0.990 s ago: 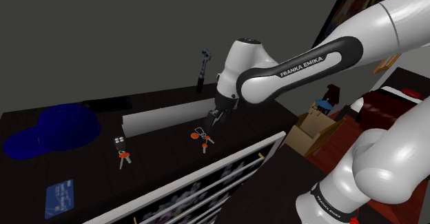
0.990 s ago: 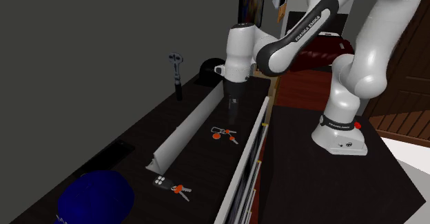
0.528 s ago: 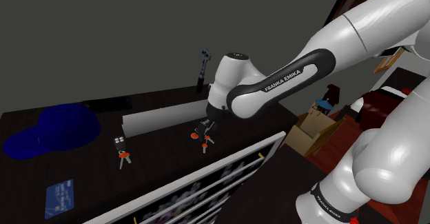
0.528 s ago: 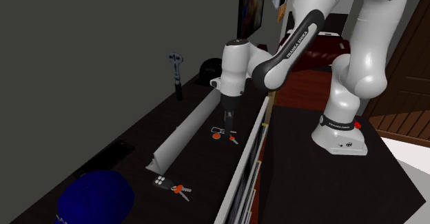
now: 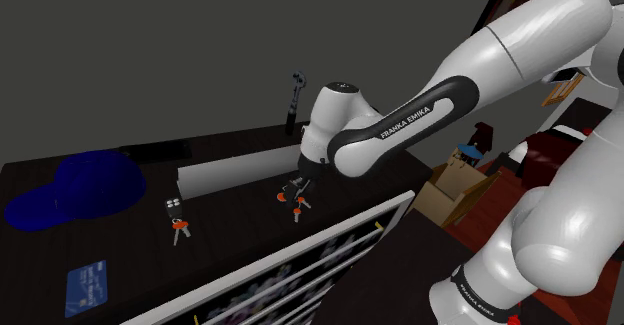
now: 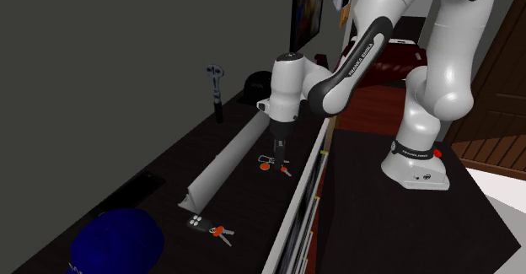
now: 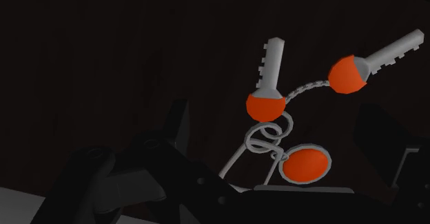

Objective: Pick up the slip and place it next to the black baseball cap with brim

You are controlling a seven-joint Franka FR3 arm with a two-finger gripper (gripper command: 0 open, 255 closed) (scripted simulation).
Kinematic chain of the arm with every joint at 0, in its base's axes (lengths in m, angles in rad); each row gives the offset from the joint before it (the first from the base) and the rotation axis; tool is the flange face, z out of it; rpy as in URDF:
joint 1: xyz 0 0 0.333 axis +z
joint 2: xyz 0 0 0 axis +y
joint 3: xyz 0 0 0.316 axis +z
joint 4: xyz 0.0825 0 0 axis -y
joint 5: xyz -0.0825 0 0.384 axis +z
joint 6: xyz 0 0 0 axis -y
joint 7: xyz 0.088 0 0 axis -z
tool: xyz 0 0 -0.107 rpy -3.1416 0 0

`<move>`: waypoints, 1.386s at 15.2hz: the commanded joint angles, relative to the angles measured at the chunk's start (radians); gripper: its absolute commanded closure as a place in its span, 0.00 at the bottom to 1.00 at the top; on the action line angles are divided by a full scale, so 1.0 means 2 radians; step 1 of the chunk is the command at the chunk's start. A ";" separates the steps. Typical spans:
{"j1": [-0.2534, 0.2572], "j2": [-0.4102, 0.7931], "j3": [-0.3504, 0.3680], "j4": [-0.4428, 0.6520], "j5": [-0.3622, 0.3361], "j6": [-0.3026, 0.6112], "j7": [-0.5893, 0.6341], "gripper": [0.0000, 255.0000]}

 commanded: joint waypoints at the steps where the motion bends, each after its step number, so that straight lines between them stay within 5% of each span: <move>1: 0.000 0.000 0.000 0.000 0.000 0.000 0.000 0.00; 2: 0.000 0.000 0.000 0.000 0.000 0.000 0.000 0.00; 3: 0.000 0.000 0.000 0.000 0.000 0.000 0.000 1.00; 12: 0.000 0.000 0.000 0.000 0.000 0.000 0.000 1.00; 21: 0.001 -0.053 0.000 0.014 0.022 -0.065 -0.015 1.00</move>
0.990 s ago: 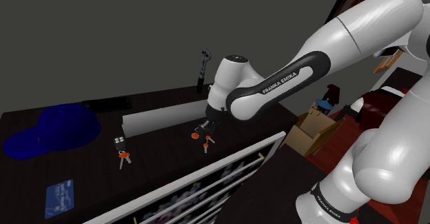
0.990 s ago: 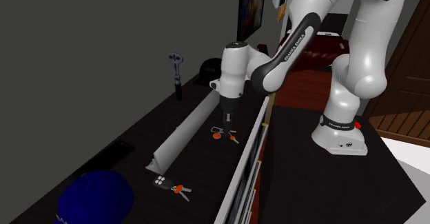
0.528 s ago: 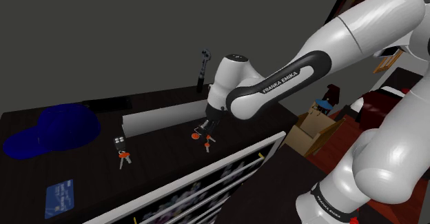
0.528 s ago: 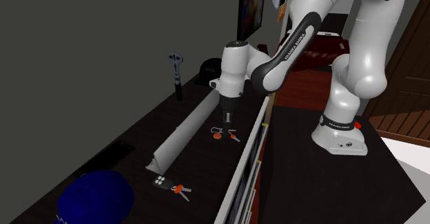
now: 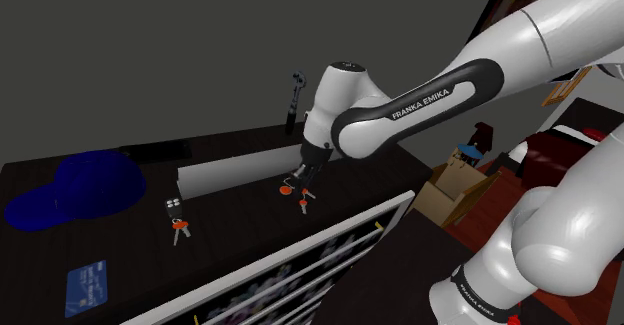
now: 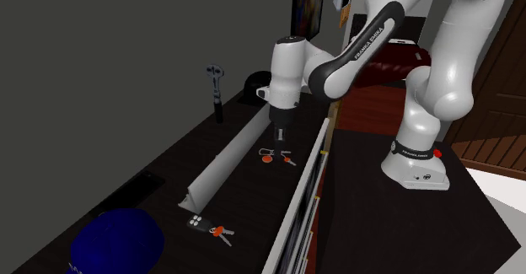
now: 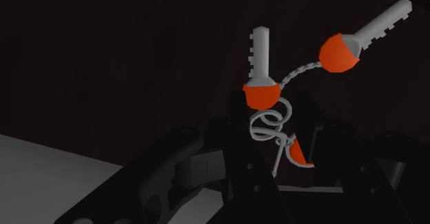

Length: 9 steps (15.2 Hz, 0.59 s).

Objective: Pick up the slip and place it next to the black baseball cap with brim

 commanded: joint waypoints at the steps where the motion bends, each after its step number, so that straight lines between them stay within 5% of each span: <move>1: 0.000 -0.011 -0.001 0.003 0.004 -0.014 -0.003 1.00; 9: 0.001 -0.049 -0.004 0.024 0.015 -0.072 -0.010 1.00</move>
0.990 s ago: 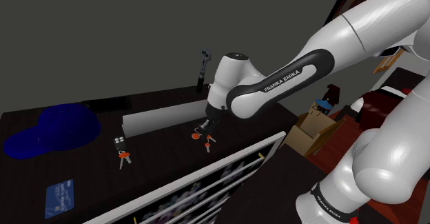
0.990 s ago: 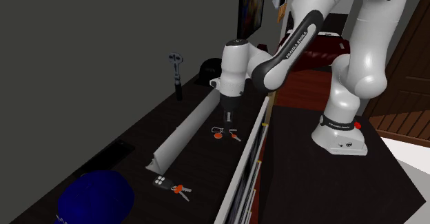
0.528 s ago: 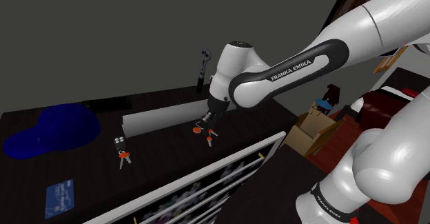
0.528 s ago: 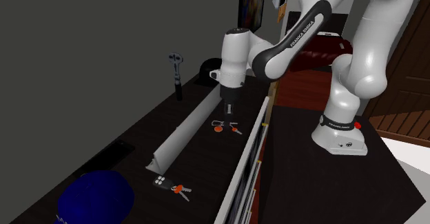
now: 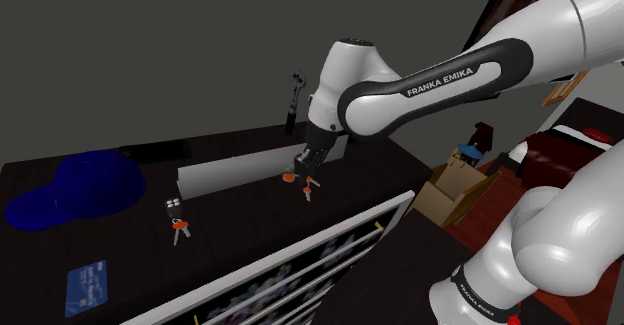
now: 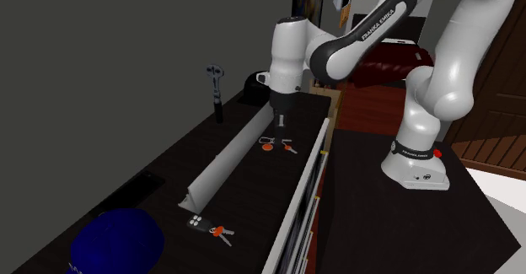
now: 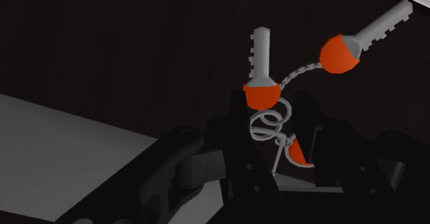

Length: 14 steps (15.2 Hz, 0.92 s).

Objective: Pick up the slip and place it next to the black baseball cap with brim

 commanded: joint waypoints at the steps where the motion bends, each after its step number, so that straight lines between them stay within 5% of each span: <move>1: 0.001 -0.009 0.000 0.007 0.002 -0.016 0.000 1.00; 14: 0.001 -0.052 -0.007 0.058 0.009 -0.109 -0.005 1.00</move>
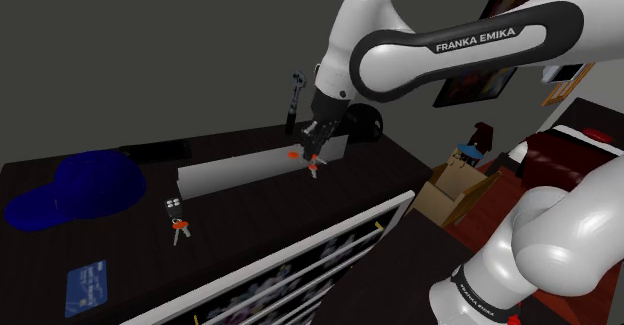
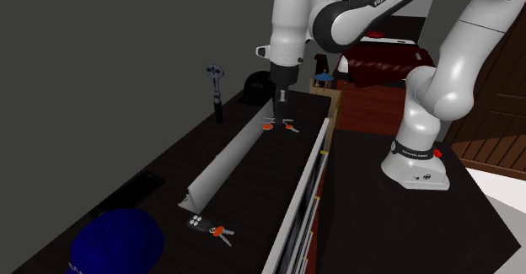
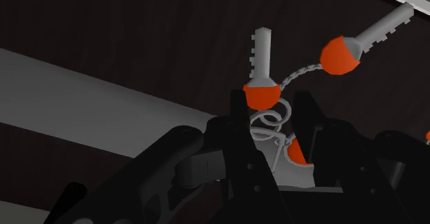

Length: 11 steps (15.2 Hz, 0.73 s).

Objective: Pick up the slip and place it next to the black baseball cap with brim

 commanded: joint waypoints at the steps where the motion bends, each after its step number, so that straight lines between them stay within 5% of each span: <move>1: 0.000 -0.005 0.000 0.010 0.000 -0.016 0.001 1.00; 5: 0.000 -0.013 -0.002 0.027 0.001 -0.039 0.001 1.00; 11: -0.024 -0.063 -0.054 -0.023 0.001 -0.045 -0.076 1.00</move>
